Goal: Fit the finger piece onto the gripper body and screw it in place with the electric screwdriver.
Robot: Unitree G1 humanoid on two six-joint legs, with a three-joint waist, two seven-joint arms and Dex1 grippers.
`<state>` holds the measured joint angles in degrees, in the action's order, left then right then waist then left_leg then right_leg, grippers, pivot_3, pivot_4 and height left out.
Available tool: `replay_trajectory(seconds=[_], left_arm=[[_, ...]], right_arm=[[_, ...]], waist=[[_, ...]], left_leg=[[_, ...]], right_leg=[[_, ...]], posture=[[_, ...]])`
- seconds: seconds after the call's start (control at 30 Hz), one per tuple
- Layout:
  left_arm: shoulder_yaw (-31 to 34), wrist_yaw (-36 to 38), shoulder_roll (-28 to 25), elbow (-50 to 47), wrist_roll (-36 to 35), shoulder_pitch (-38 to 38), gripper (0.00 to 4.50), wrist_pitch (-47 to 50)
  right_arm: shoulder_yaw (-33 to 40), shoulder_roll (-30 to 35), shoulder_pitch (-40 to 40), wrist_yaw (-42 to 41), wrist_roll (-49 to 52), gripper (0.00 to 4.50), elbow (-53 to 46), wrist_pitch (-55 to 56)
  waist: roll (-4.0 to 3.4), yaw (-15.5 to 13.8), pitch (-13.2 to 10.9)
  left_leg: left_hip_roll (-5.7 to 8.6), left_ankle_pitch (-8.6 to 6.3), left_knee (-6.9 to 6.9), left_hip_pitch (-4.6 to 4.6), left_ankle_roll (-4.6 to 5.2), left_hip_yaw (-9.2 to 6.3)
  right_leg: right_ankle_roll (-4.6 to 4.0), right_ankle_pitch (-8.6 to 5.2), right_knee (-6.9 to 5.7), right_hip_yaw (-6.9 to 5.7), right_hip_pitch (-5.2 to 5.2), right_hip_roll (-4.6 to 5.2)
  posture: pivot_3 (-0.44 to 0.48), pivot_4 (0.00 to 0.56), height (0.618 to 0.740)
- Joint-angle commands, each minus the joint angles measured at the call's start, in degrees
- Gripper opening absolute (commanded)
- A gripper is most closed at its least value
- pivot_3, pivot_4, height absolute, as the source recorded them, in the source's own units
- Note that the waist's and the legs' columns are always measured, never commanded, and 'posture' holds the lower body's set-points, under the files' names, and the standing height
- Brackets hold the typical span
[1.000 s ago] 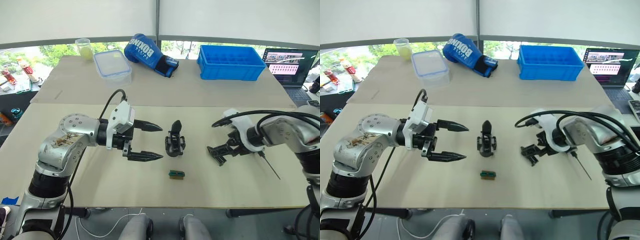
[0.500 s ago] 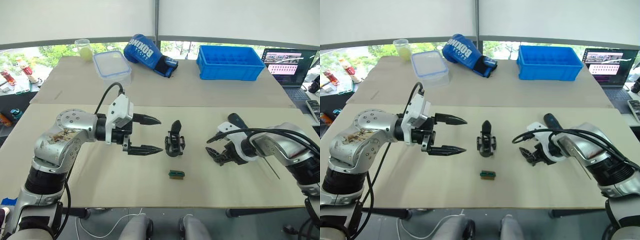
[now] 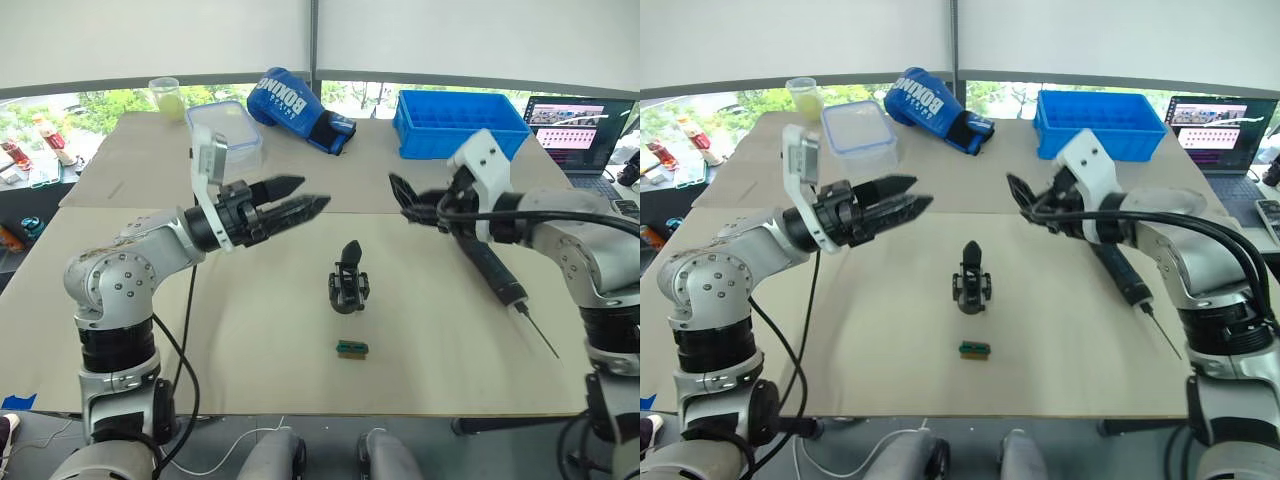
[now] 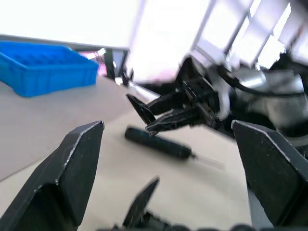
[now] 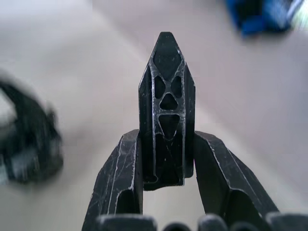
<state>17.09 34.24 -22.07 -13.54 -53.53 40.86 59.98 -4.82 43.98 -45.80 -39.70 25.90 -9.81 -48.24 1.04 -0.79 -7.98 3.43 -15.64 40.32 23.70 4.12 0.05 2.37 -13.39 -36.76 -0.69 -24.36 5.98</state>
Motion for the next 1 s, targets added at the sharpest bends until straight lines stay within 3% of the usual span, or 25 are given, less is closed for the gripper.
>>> replay_trajectory(seconds=[0.03, 0.2, 0.33, 0.43, 0.5, 0.9, 1.0], left_arm=[[4.6, -12.51, 6.2, 1.86, -4.18, 4.31, 4.5, -1.3], [4.67, -18.97, 11.39, 2.72, -5.23, 5.5, 4.5, -3.42], [3.06, -19.61, 12.35, 1.59, -5.28, 3.77, 4.5, -4.38], [2.83, -19.61, 13.11, 0.76, -6.85, 2.97, 3.64, -5.23], [2.51, -19.69, 13.15, 0.27, -7.95, 2.39, 2.74, -5.28], [0.21, -21.86, 13.6, 1.22, -8.13, 1.89, 2.67, -8.33], [-0.65, -21.55, 13.66, 0.62, -8.4, 1.85, 1.86, -8.93]], right_arm=[[2.24, -4.46, -3.41, 2.37, -0.88, 1.1, -3.85, 5.41], [-0.21, -8.19, -3.91, 1.66, -3.27, 1.1, -5.17, 9.78], [-1.14, -9.91, -4.21, 1.03, -4.29, 1.1, -4.83, 10.82], [-2.24, -10.83, -4.03, 0.4, -5.1, 1.1, -5.05, 11.69], [-2.62, -11.4, -3.87, 0.21, -5.5, 1.1, -5.2, 11.88], [-2.96, -12.49, -2.85, -0.65, -7.04, 1.1, -6.28, 12.7], [-2.98, -12.43, -2.75, -0.78, -7.29, 1.1, -6.62, 12.83]], waist=[[0.0, -0.11, 0.0], [0.0, 0.03, 0.0], [0.0, 0.19, 0.0], [0.0, 0.21, 0.0], [0.0, 0.23, 0.0], [0.0, 0.2, 0.0], [0.0, 0.2, 0.0]], left_leg=[[0.04, 0.0, 0.0, 0.0, 0.0, 0.0], [0.18, 0.0, 0.04, 0.0, 0.0, -0.01], [0.22, 0.02, 0.04, -0.02, -0.01, 0.0], [0.21, 0.03, 0.02, -0.05, -0.03, 0.0], [0.21, 0.03, 0.02, -0.06, -0.03, 0.0], [0.23, 0.03, 0.0, -0.09, -0.03, 0.0], [0.23, 0.03, 0.0, -0.09, -0.03, 0.0]], right_leg=[[0.0, 0.0, -0.01, -0.01, 0.01, 0.02], [0.0, 0.0, -0.06, -0.04, 0.01, 0.05], [0.0, 0.0, -0.1, -0.03, -0.01, 0.03], [0.0, 0.0, -0.12, -0.04, -0.01, 0.0], [0.0, 0.0, -0.12, -0.03, -0.01, 0.0], [-0.01, 0.0, -0.14, -0.02, 0.0, 0.0], [0.0, 0.0, -0.13, -0.02, 0.0, 0.0]], posture=[[0.0, 0.15, 0.74], [0.0, 0.15, 0.74], [0.0, 0.15, 0.74], [0.0, 0.15, 0.74], [0.0, 0.15, 0.74], [0.0, 0.15, 0.74], [0.0, 0.15, 0.74]])
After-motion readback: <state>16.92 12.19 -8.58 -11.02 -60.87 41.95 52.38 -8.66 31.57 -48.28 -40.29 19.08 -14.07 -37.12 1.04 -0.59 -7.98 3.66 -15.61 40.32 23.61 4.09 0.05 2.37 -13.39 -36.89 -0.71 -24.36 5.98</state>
